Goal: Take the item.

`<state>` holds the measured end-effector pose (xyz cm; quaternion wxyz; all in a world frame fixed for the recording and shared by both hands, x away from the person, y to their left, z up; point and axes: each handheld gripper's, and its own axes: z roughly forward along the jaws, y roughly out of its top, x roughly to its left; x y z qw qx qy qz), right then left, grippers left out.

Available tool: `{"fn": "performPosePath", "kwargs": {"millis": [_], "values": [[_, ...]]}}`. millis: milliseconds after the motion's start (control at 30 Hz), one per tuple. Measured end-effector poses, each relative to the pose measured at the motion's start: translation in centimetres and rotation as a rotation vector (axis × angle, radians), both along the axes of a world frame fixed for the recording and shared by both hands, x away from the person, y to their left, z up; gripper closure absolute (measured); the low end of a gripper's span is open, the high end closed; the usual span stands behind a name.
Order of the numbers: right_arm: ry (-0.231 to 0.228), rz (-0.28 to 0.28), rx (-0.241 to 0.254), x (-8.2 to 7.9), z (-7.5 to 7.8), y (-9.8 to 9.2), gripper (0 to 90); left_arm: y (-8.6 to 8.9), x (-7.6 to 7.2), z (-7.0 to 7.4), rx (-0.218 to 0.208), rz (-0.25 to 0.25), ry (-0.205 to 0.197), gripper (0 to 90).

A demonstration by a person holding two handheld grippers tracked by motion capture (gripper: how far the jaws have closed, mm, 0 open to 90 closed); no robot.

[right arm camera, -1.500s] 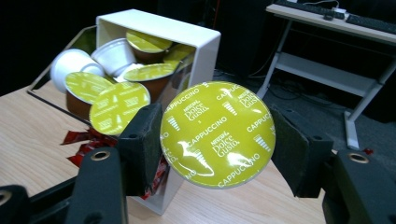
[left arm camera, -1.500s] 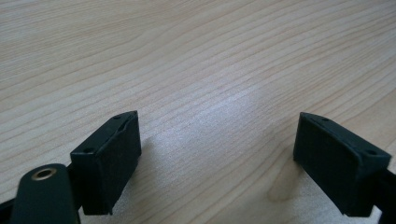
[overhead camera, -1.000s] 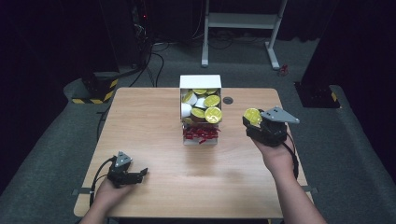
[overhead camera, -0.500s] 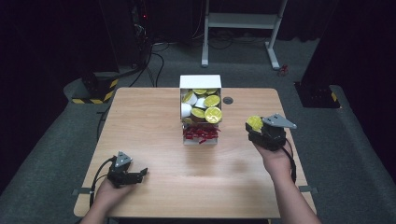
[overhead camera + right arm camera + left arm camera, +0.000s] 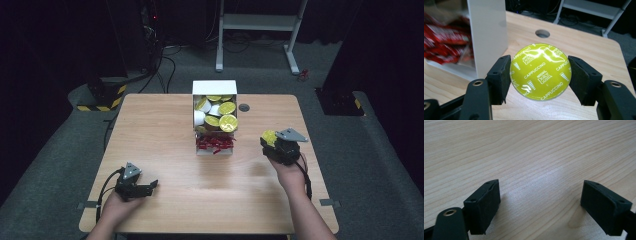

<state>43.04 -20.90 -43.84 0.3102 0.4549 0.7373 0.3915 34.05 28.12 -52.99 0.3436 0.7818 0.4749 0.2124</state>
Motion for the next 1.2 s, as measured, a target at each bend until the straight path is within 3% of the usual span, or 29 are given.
{"fn": "performPosePath", "kwargs": {"millis": [233,367,667,767,1200], "values": [[0.047,-0.031,0.004,0.8,-1.7,-0.3,38.6,0.0,0.0,0.0,0.007,0.0,-0.003,16.9],[0.104,-0.059,0.038,1.6,-3.4,-1.1,38.6,0.0,0.0,0.0,0.006,0.0,-0.004,16.9],[0.169,-0.108,0.035,2.3,-6.6,-2.1,38.5,0.0,0.0,0.0,0.006,-0.001,-0.003,16.9],[0.17,-0.112,0.034,2.3,-7.2,-2.1,38.6,0.0,0.0,0.0,0.005,0.0,-0.003,16.9],[0.156,-0.12,0.024,2.5,-7.4,-2.0,38.4,0.0,0.0,0.0,0.006,-0.001,-0.003,16.9]]}}
